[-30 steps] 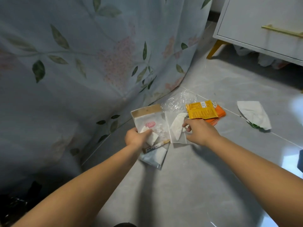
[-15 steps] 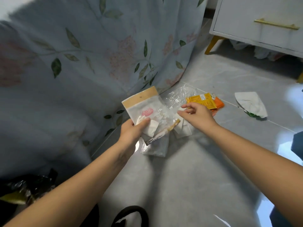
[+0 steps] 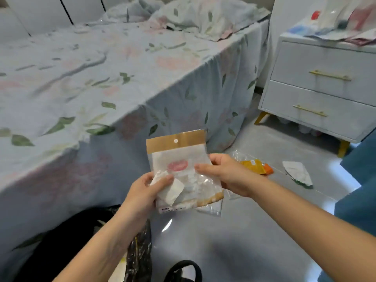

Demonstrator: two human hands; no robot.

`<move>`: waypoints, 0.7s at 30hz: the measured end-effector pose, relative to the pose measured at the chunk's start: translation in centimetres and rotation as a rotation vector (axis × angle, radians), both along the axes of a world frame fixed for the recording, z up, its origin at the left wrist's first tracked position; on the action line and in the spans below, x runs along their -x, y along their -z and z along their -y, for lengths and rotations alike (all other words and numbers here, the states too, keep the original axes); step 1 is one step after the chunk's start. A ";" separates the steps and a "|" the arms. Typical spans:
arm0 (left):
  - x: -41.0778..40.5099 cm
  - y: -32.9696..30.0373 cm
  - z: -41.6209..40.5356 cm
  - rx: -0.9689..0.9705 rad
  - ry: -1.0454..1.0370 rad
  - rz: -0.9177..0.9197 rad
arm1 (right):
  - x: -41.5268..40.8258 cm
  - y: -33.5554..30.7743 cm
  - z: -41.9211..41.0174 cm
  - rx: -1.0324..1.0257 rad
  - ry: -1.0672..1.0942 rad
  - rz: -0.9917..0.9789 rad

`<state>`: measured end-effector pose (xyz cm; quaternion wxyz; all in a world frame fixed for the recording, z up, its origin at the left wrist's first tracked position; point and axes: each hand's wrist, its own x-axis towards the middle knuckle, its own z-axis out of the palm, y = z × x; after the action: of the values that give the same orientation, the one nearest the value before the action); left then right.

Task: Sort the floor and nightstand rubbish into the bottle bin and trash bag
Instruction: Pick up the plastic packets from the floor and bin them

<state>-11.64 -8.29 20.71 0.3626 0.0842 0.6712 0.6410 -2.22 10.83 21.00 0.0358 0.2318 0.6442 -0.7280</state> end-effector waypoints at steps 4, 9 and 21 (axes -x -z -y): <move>-1.2 -4.2 5.6 -0.012 -0.139 -0.174 | 0.2 -6.0 5.0 -0.193 0.033 -0.078; -2.6 -8.3 11.9 -0.107 -0.135 -0.270 | -0.3 -11.7 11.8 -0.422 -0.142 -0.260; -2.6 -9.1 22.0 0.100 0.055 -0.421 | -0.3 -10.4 19.1 -0.797 -0.441 -0.083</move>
<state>-9.05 -30.31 29.85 0.2355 0.2162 0.7606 0.5651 -1.91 -8.23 31.41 0.0722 0.0556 0.9090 -0.4067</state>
